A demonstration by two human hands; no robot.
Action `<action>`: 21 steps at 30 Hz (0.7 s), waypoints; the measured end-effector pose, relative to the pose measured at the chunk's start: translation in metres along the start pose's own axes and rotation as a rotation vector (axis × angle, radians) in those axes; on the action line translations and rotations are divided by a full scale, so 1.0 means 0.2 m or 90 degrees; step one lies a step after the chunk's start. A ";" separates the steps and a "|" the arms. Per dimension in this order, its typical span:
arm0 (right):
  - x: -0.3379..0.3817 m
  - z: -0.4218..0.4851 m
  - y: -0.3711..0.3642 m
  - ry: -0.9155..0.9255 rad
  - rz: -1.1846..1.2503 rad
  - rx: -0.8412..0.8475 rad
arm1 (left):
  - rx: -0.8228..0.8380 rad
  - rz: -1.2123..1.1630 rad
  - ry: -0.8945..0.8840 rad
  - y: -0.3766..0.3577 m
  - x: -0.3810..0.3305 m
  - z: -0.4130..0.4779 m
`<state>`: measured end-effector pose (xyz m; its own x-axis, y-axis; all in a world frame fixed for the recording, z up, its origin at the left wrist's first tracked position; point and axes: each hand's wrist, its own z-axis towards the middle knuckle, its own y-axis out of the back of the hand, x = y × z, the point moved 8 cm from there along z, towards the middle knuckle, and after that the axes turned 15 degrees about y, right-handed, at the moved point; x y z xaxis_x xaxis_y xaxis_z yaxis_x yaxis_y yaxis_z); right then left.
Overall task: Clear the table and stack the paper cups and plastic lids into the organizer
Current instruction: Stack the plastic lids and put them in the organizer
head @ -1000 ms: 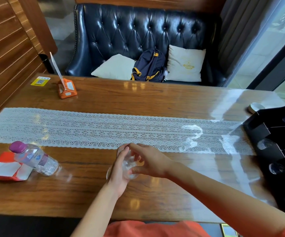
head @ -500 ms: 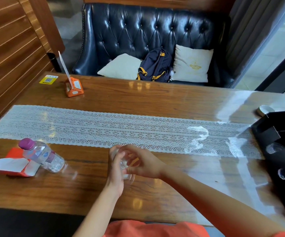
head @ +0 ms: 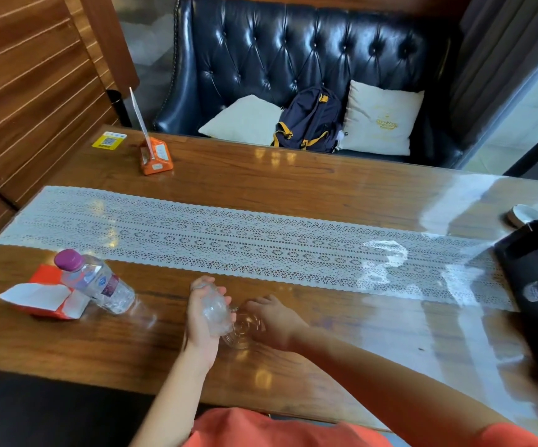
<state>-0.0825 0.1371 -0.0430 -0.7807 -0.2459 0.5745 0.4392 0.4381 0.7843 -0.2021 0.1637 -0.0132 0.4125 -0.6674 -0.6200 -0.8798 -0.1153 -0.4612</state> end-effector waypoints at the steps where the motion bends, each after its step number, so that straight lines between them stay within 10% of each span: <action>1: 0.01 0.01 -0.04 0.010 -0.026 0.029 | 0.003 -0.016 0.004 0.00 0.00 0.00; 21: -0.05 0.00 -0.12 -0.054 -0.179 0.041 | 0.003 -0.110 0.064 0.06 0.05 -0.05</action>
<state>-0.0851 0.1290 -0.0663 -0.9032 -0.2940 0.3127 0.1727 0.4180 0.8919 -0.2107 0.1493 -0.0186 0.5316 -0.7079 -0.4651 -0.7966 -0.2315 -0.5584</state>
